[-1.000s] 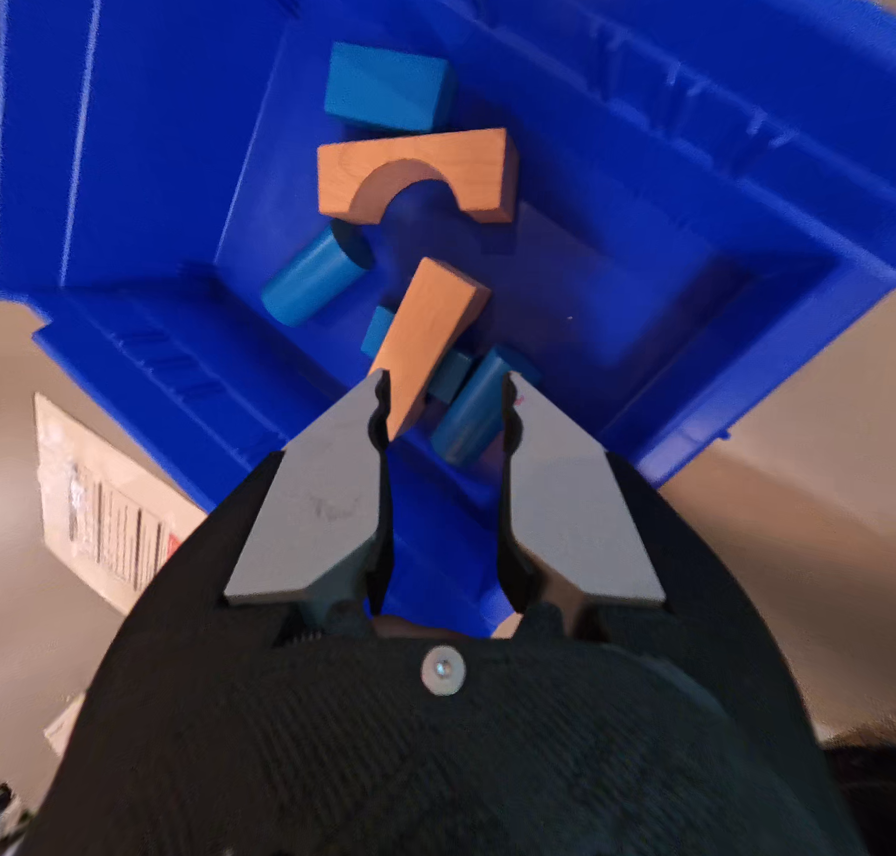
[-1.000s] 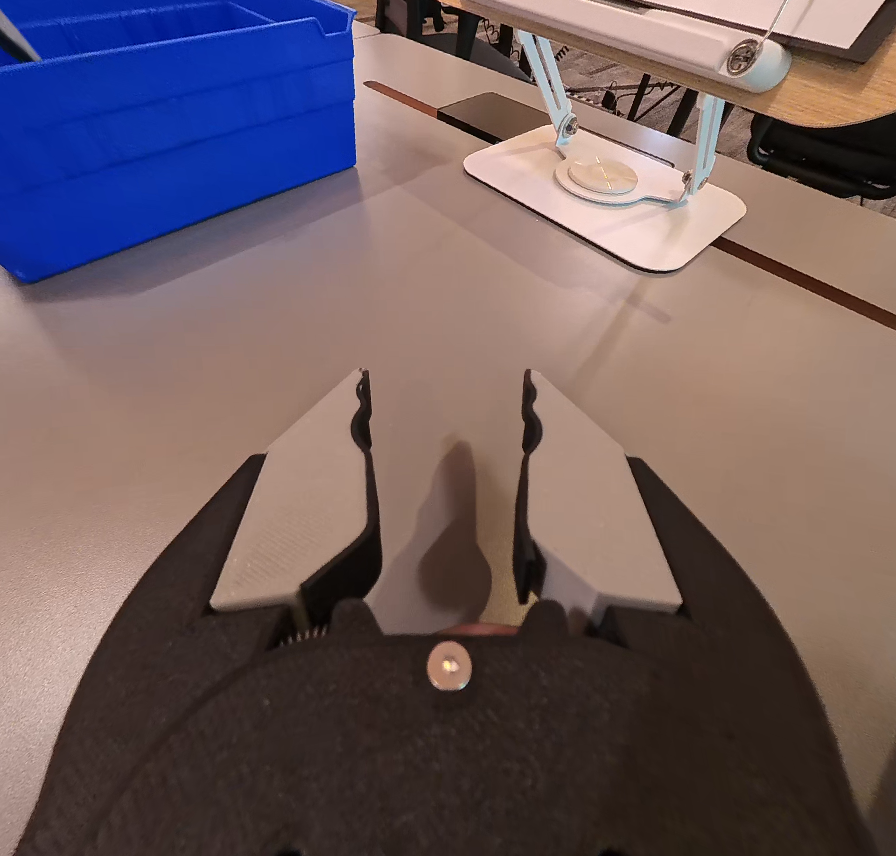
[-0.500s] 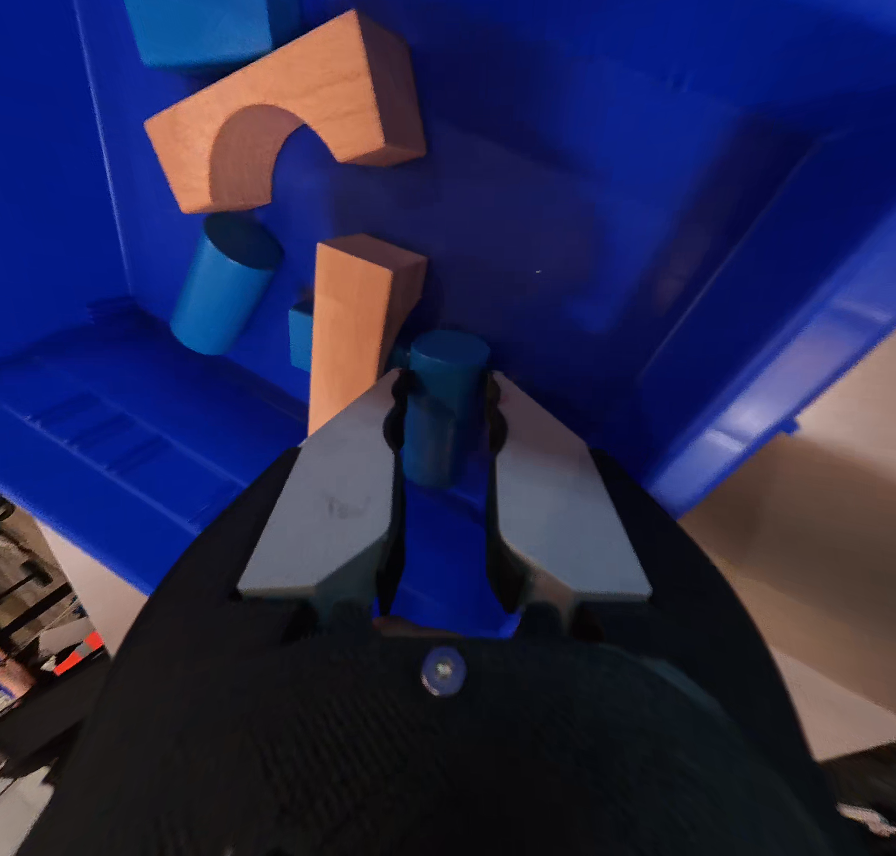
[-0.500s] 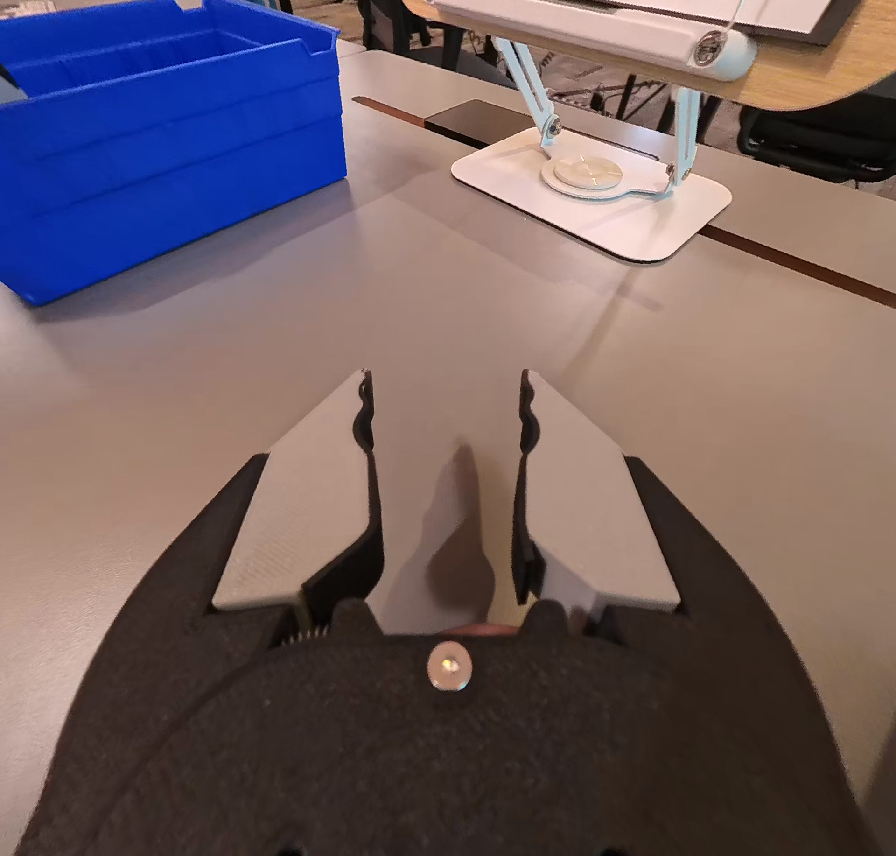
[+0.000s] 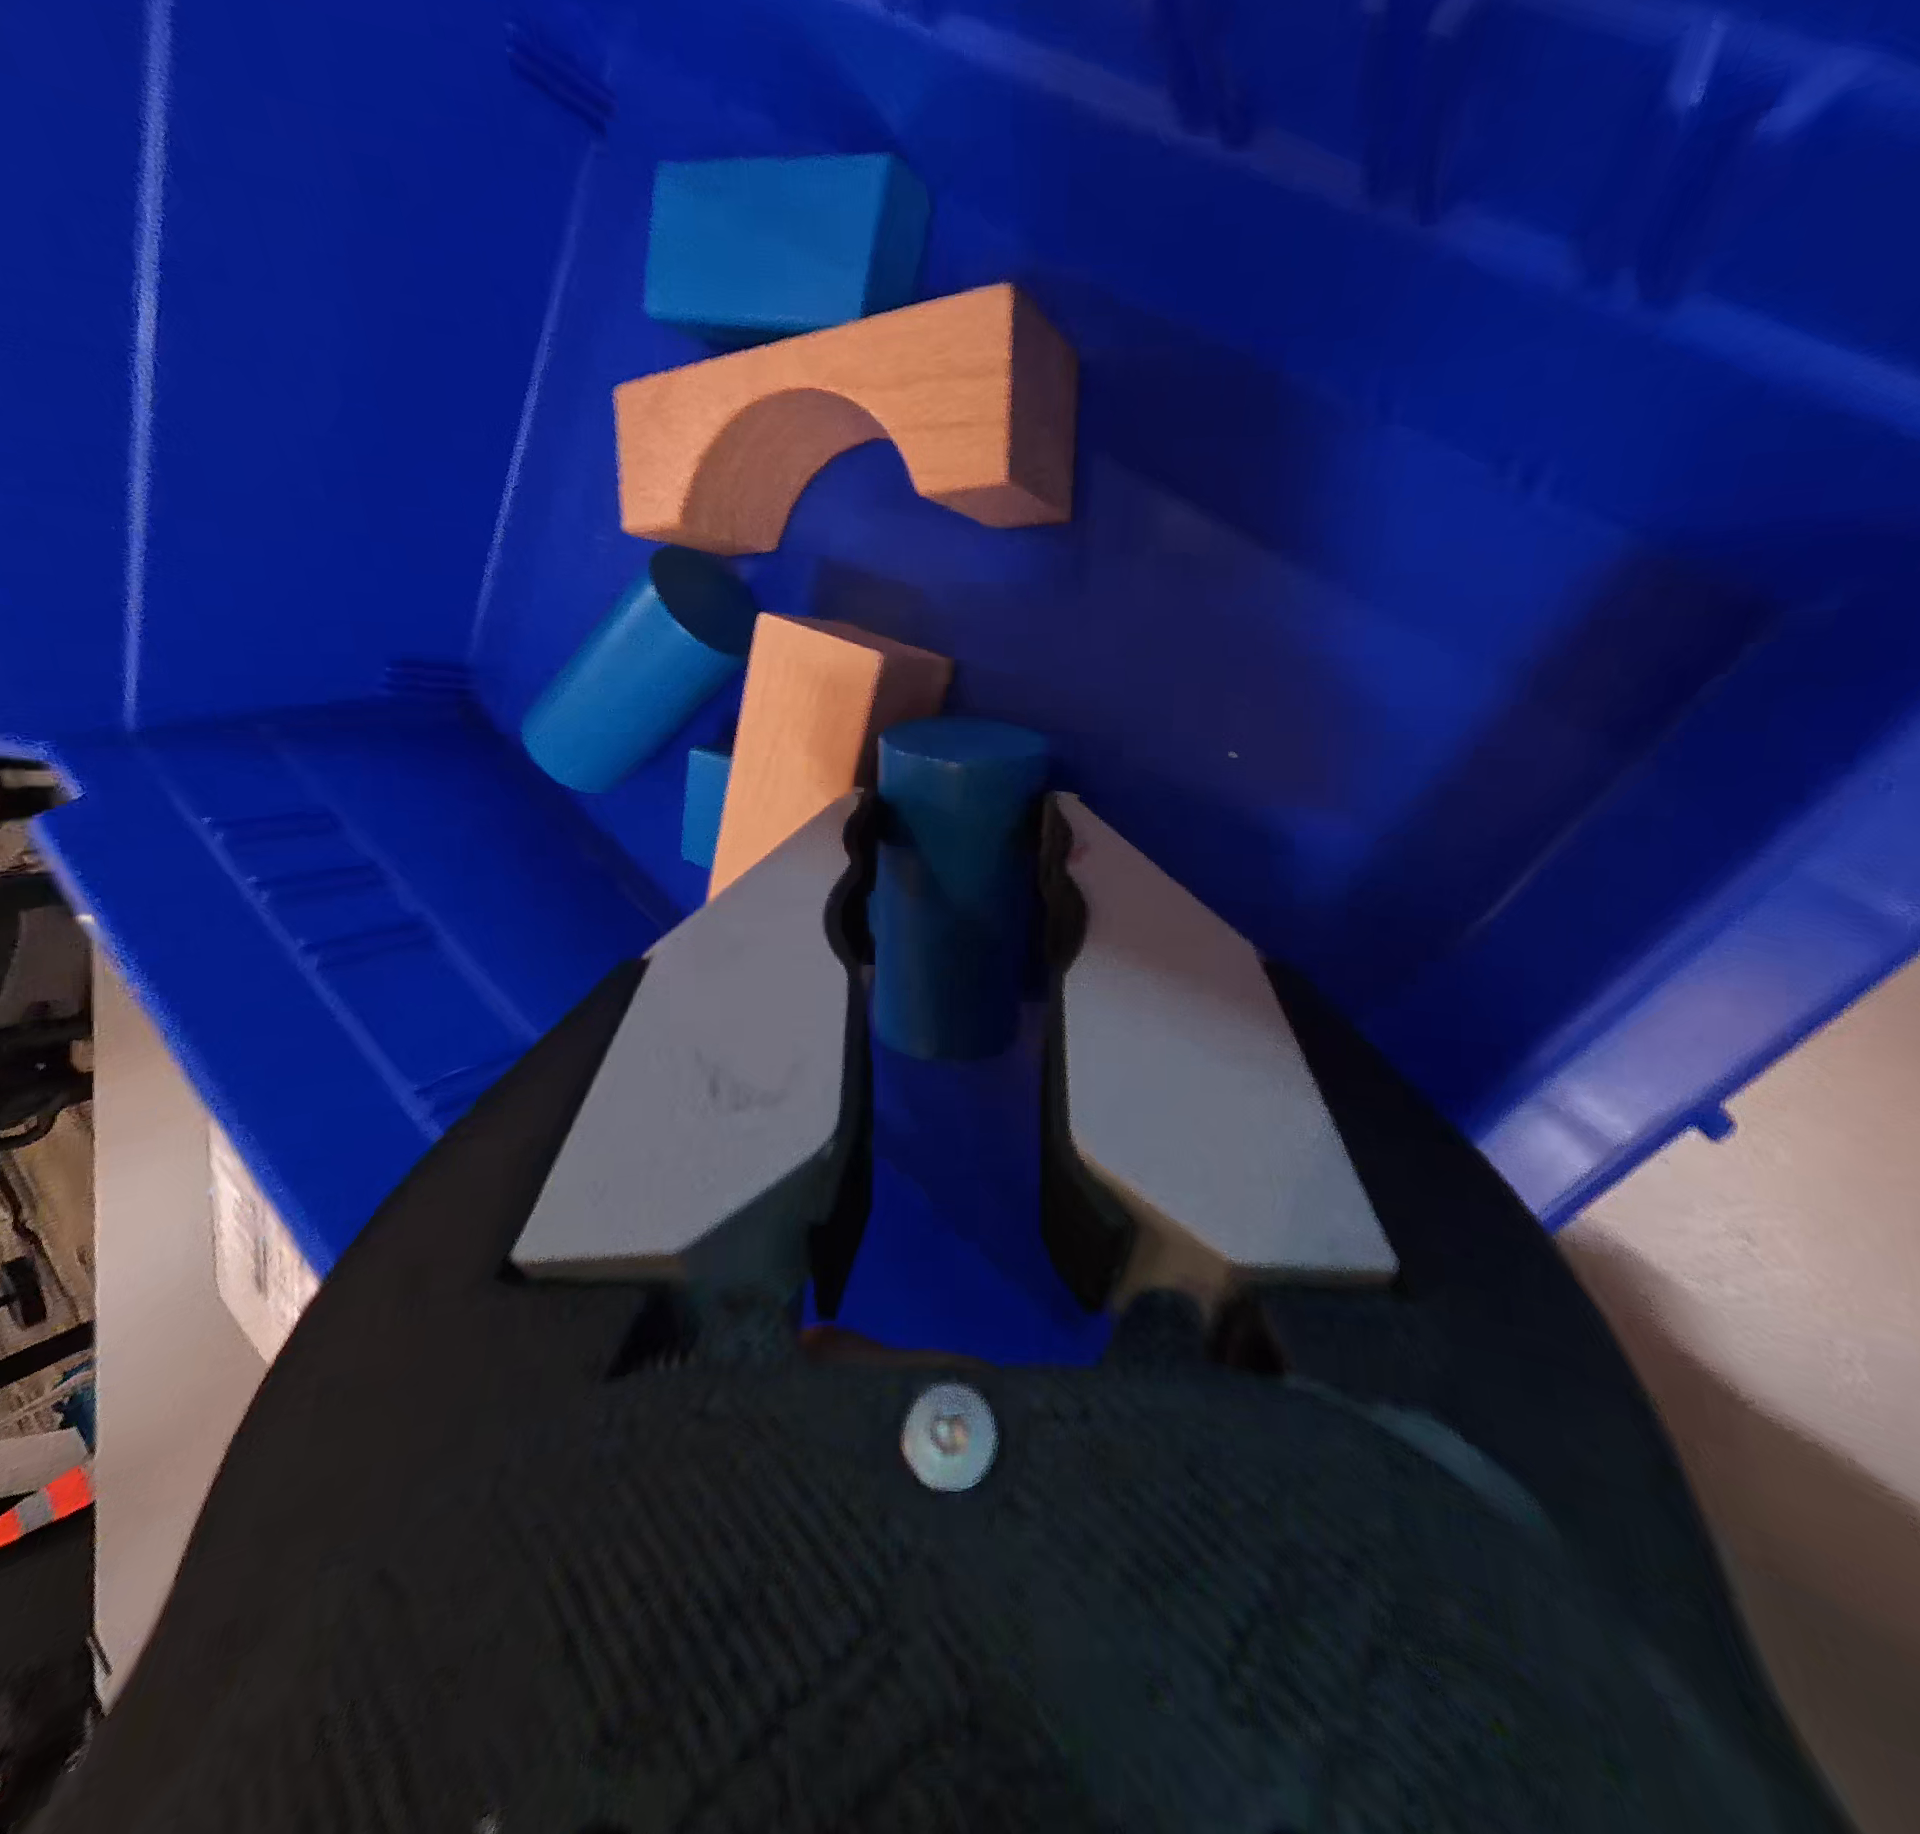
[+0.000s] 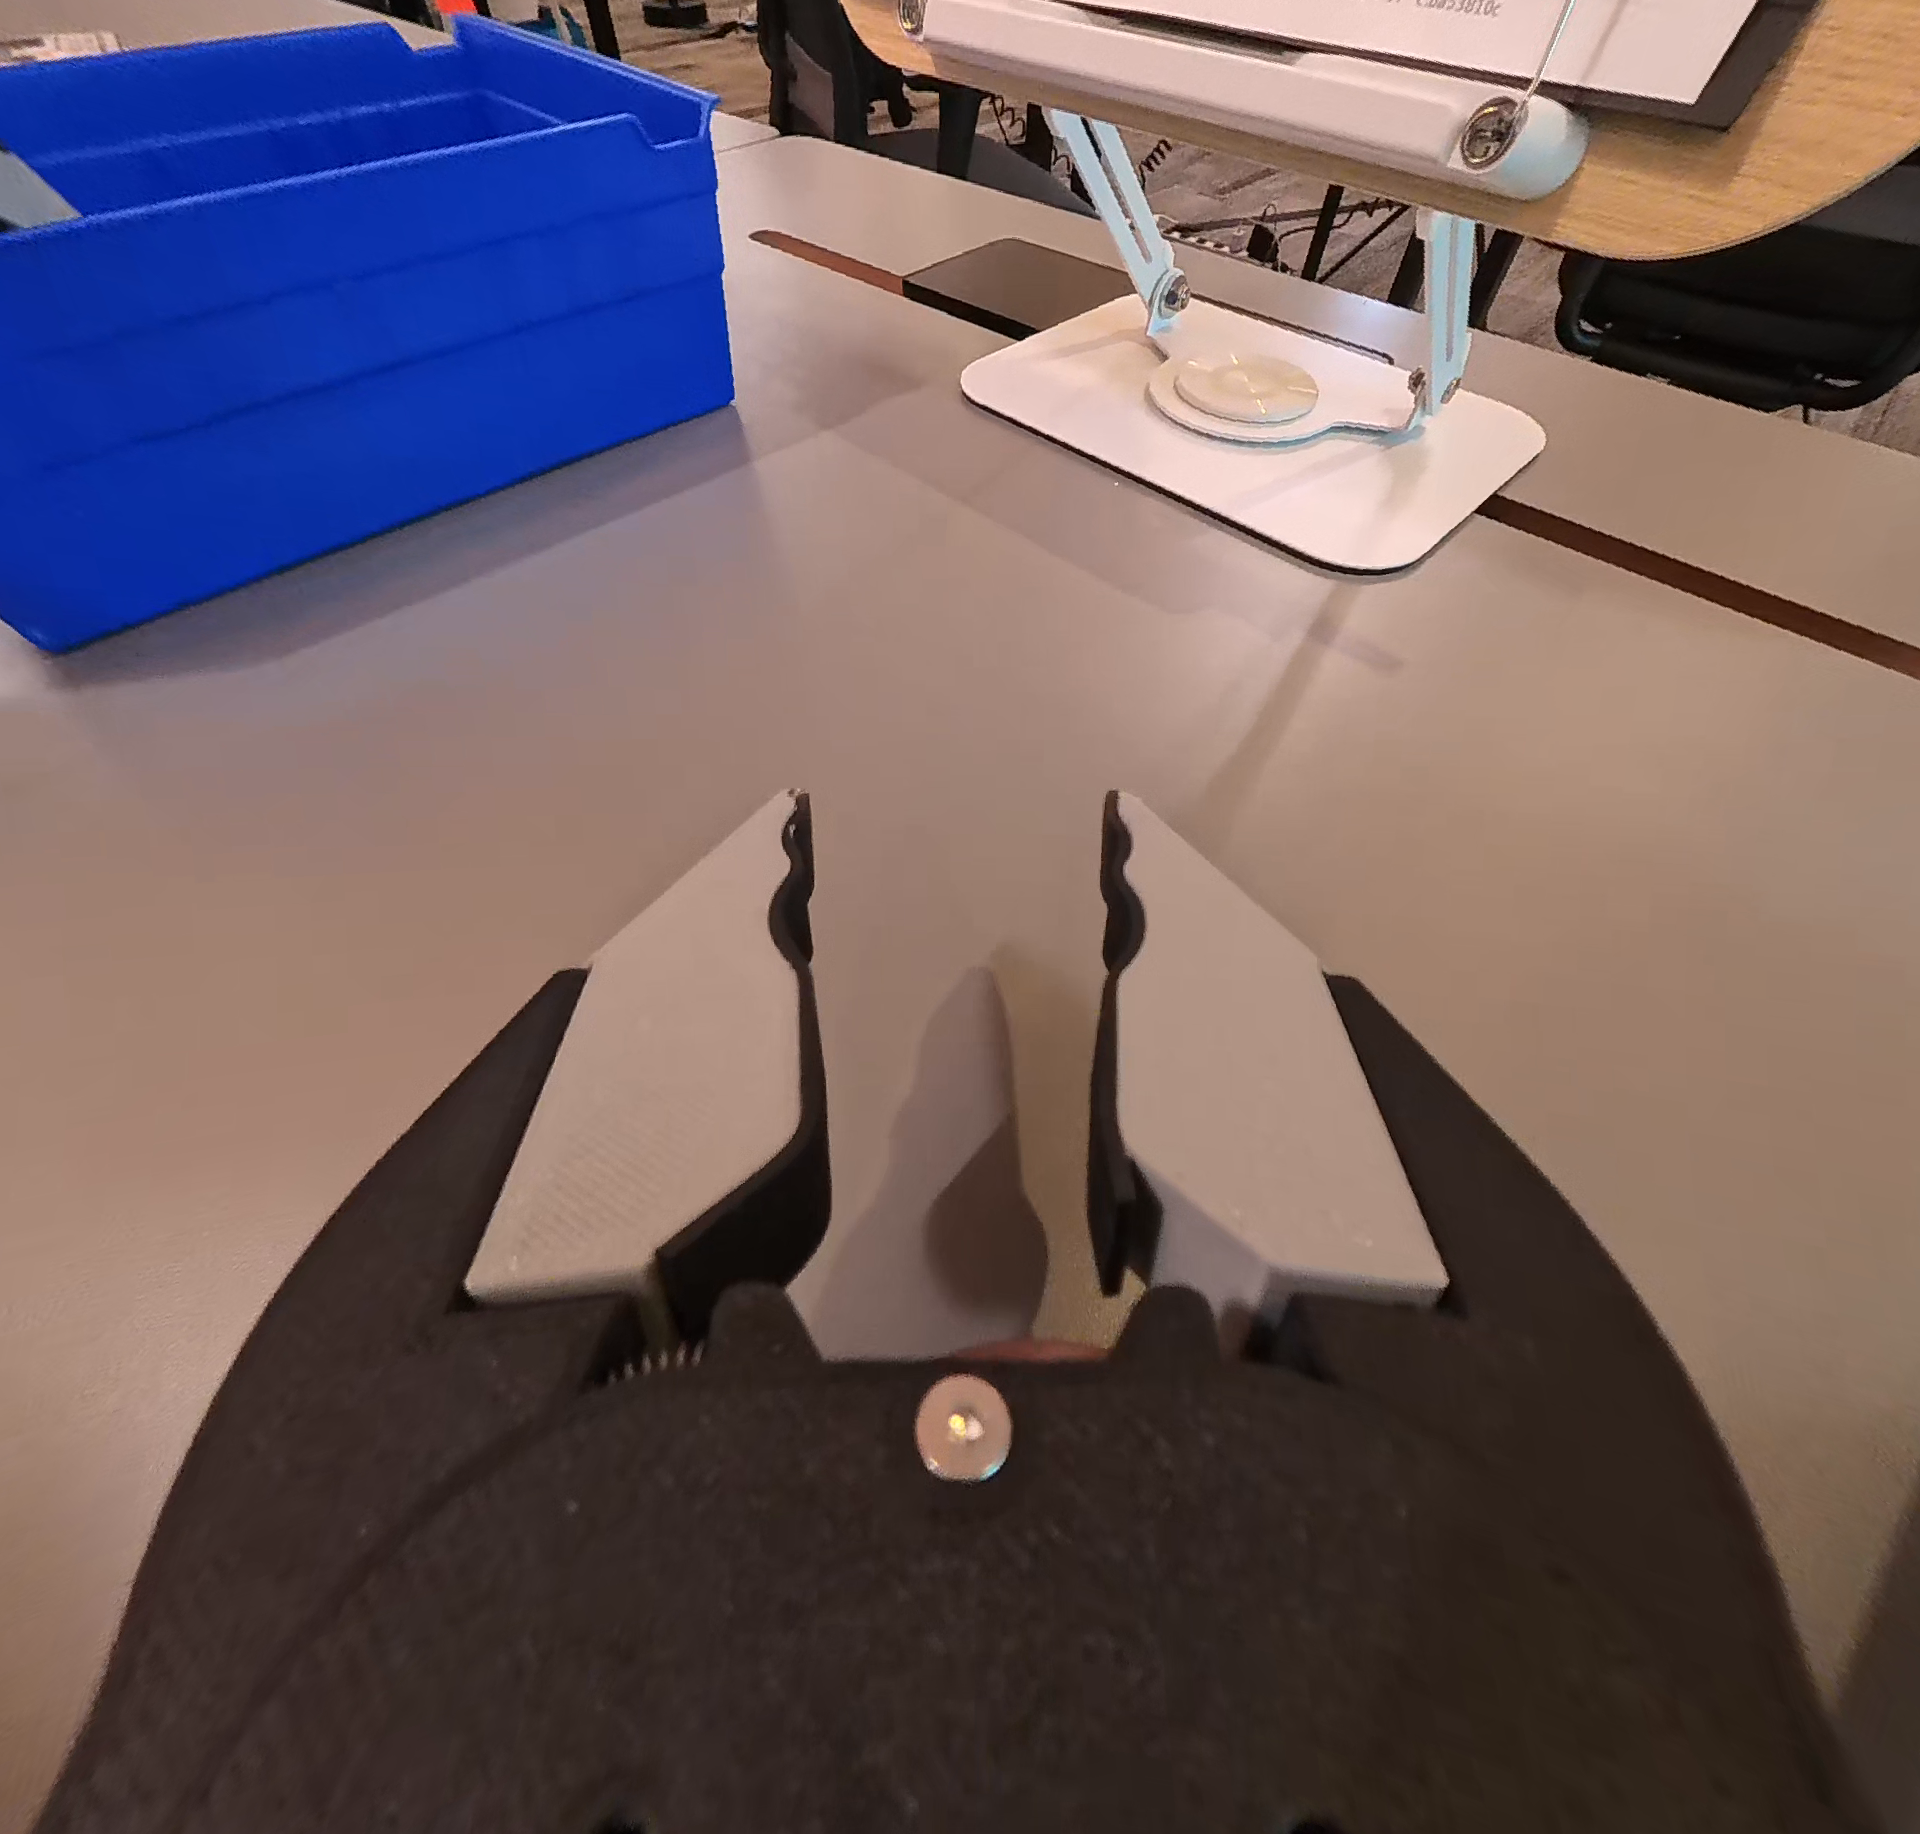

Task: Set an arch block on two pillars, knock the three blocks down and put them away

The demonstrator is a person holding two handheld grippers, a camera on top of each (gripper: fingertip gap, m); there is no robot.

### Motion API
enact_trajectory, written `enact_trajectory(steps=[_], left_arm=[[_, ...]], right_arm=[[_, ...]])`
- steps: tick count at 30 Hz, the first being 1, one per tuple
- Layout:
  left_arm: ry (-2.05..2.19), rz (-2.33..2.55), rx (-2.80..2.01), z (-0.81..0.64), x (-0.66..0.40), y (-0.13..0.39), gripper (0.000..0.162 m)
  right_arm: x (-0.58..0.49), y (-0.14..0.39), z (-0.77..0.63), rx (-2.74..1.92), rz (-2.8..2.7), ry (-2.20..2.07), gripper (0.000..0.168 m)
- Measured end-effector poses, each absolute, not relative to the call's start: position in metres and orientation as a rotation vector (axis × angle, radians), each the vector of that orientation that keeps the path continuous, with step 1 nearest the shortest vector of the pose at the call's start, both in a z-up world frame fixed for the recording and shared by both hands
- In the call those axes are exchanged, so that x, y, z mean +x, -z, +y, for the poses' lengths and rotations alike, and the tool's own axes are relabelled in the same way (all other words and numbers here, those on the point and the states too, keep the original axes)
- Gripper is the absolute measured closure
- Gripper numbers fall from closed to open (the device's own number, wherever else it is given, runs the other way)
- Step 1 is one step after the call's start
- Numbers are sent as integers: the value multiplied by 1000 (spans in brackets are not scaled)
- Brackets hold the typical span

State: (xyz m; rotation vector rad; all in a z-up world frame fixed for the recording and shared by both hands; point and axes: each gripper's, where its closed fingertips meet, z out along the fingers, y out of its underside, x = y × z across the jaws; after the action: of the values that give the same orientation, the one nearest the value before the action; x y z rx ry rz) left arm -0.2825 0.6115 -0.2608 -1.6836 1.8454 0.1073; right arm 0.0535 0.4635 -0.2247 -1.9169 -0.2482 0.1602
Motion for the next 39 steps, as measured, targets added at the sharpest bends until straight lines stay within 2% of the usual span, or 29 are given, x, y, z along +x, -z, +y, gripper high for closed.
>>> enact_trajectory(steps=[8,14,19,23,27,33,39], left_arm=[[38,1424,-1679,623,-276,196,133],[422,823,-1631,612,-255,114,133],[753,718,-1422,532,-180,64,134],[780,734,-1374,498,-116,85,134],[869,848,-1441,489,-64,136,134],[745,941,-1688,519,-53,210,134],[792,953,-1678,520,-57,212,134]], right_arm=[[50,224,462,-1907,-276,-167,116],[49,223,462,-1903,-277,-178,117],[48,221,462,-1893,-276,-181,118],[47,220,461,-1887,-282,-174,118],[39,214,458,-1869,-293,-245,116],[40,207,458,-1852,-281,-268,116],[22,205,460,-1848,-291,-385,117]])
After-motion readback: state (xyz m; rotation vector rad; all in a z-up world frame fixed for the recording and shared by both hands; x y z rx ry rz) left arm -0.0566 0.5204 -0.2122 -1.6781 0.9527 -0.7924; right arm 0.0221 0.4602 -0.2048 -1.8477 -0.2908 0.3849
